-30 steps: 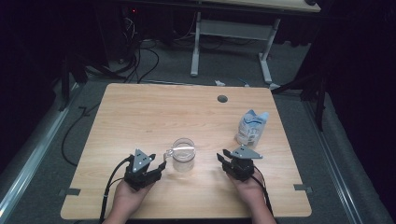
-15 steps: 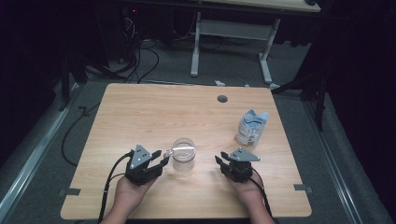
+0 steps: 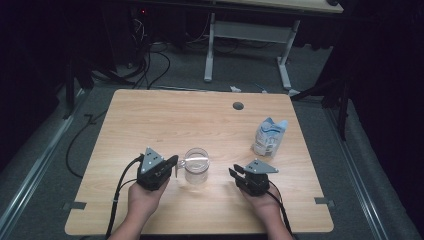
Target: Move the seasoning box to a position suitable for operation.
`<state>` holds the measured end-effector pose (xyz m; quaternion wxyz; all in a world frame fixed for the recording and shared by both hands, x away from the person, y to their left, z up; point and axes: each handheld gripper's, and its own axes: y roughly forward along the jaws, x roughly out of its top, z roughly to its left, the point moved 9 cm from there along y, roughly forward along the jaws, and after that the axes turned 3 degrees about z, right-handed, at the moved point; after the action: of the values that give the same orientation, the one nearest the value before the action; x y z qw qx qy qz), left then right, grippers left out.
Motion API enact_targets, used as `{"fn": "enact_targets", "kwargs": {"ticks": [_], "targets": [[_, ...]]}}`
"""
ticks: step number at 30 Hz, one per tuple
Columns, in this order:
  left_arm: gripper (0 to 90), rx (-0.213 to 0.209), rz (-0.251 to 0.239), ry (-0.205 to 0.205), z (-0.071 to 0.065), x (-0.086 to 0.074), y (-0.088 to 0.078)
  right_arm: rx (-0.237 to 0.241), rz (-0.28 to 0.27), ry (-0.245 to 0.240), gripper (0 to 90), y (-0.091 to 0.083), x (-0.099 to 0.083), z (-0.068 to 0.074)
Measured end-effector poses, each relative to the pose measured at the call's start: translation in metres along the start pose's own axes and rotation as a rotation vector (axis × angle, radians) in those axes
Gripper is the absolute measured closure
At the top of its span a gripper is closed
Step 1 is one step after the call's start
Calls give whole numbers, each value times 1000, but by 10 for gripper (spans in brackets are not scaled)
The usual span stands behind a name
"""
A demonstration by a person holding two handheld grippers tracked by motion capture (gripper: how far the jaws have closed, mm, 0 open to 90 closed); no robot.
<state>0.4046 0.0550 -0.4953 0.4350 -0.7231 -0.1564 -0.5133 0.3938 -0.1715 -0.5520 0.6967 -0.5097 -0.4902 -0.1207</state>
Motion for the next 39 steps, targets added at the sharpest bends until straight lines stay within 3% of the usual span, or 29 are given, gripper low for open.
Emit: {"fn": "enact_targets", "kwargs": {"ticks": [9,24,29,35,39], "targets": [[899,11,16,22,-1,2,5,14,5,1,724,3,-1,1],[899,-8,28,30,-9,-1,3,15,-1,4,711,4,3,6],[899,-8,28,29,-9,-1,4,13,-13,-14,713,7,16,7],[898,-7,25,39,-12,-1,5,-7,-45,-28,723,15,46,8],[898,-12,22,23,-12,-1,7,-17,-67,-34,742,19,64,8]]}}
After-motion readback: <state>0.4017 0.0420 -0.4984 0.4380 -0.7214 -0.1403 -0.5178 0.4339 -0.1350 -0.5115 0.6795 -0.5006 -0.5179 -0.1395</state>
